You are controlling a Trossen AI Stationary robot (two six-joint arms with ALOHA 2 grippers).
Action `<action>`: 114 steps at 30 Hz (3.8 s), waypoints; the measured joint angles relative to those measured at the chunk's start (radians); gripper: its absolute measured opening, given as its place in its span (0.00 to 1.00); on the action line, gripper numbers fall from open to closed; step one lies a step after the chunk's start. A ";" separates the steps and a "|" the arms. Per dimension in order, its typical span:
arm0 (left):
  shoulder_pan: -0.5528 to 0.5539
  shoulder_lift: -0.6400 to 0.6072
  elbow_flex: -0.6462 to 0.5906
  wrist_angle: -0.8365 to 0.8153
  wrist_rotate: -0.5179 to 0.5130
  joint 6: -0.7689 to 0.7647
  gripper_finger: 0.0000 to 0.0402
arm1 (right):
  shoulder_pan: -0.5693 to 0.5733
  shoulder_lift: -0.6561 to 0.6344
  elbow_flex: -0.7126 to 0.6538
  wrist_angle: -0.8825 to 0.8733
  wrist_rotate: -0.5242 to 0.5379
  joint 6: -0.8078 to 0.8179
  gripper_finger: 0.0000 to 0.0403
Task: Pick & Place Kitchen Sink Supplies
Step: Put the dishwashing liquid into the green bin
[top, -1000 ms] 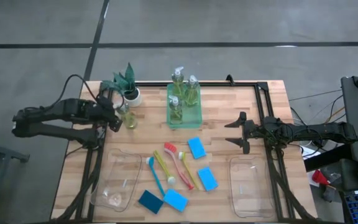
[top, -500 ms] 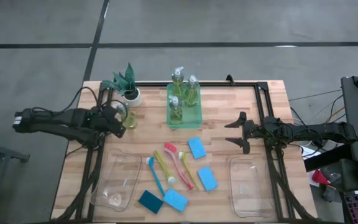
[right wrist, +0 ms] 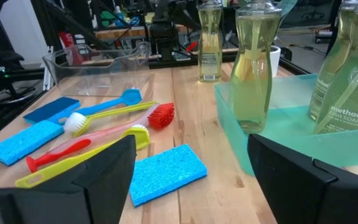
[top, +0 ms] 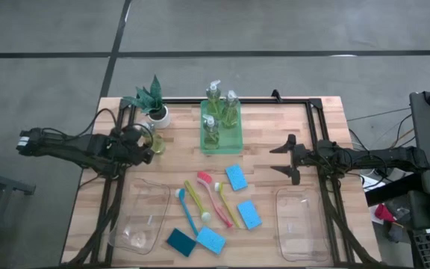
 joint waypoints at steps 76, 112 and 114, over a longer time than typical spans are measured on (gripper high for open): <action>0.000 0.077 -0.184 0.545 -0.367 0.181 0.52 | 0.000 0.000 0.000 0.000 0.000 0.001 0.77; 0.140 0.113 -0.173 1.233 -0.124 0.704 0.53 | 0.000 0.000 0.000 0.000 0.000 0.000 0.75; 0.170 0.113 -0.173 1.259 -0.081 0.719 0.53 | 0.000 0.000 0.000 0.000 0.000 0.002 0.75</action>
